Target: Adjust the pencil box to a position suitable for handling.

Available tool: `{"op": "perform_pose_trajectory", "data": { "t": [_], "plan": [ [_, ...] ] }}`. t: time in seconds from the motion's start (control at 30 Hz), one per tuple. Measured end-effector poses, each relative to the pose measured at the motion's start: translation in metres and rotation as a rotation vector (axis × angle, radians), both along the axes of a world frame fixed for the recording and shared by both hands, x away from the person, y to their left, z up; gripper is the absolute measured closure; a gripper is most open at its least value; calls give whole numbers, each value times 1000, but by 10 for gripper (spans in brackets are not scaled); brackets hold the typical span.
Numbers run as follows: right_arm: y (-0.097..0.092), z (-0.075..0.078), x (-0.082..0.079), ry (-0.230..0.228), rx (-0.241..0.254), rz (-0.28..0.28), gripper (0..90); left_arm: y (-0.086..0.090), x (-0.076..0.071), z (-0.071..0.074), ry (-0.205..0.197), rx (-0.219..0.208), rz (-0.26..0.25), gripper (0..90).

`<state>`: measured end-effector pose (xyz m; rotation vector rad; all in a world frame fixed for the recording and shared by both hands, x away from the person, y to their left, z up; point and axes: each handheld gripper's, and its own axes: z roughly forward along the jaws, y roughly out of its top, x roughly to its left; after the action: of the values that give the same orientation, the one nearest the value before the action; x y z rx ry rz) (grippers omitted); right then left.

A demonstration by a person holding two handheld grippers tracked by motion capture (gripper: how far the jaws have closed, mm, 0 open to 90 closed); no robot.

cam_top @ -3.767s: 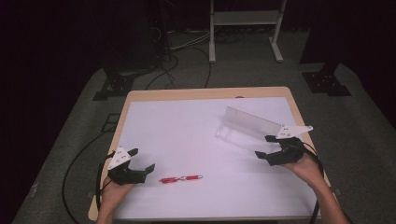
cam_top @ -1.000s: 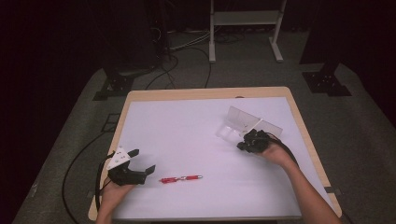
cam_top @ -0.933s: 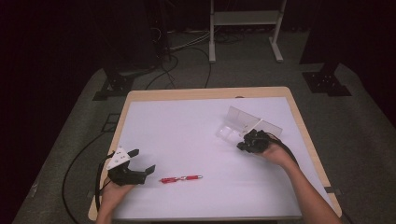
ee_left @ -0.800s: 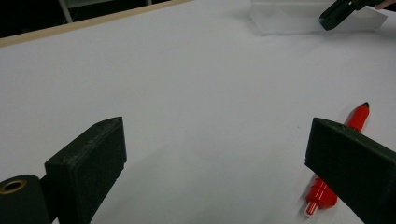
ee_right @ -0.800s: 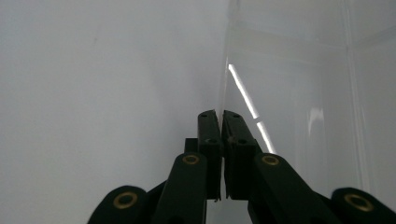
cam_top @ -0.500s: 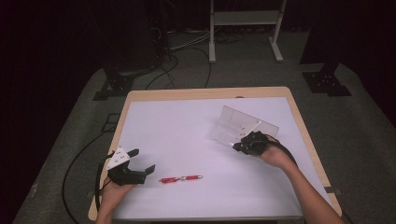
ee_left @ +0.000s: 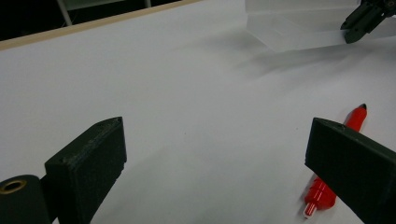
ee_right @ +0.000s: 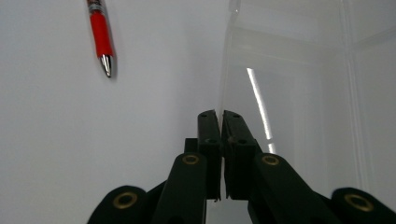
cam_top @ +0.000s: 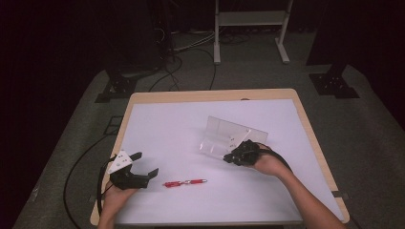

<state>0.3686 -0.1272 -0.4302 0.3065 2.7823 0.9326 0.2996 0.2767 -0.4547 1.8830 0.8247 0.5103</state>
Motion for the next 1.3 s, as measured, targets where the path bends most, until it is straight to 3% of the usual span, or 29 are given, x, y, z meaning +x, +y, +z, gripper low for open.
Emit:
{"op": "perform_pose_trajectory", "data": {
  "t": [0.4,0.83,0.9,1.07,1.3],
  "plan": [
    [26,-12,-4,31,-20,59,864,0,0,0,-4,0,-9,47],
    [30,-23,0,80,-5,49,859,-2,-1,0,0,-5,-17,46],
    [29,-23,1,90,12,43,842,-2,0,0,1,1,-22,47],
    [19,-17,3,113,84,19,692,-3,-1,0,3,2,-26,47],
    [-1,-9,0,121,137,-17,602,-5,-1,0,6,5,-36,47]
  ]
}}
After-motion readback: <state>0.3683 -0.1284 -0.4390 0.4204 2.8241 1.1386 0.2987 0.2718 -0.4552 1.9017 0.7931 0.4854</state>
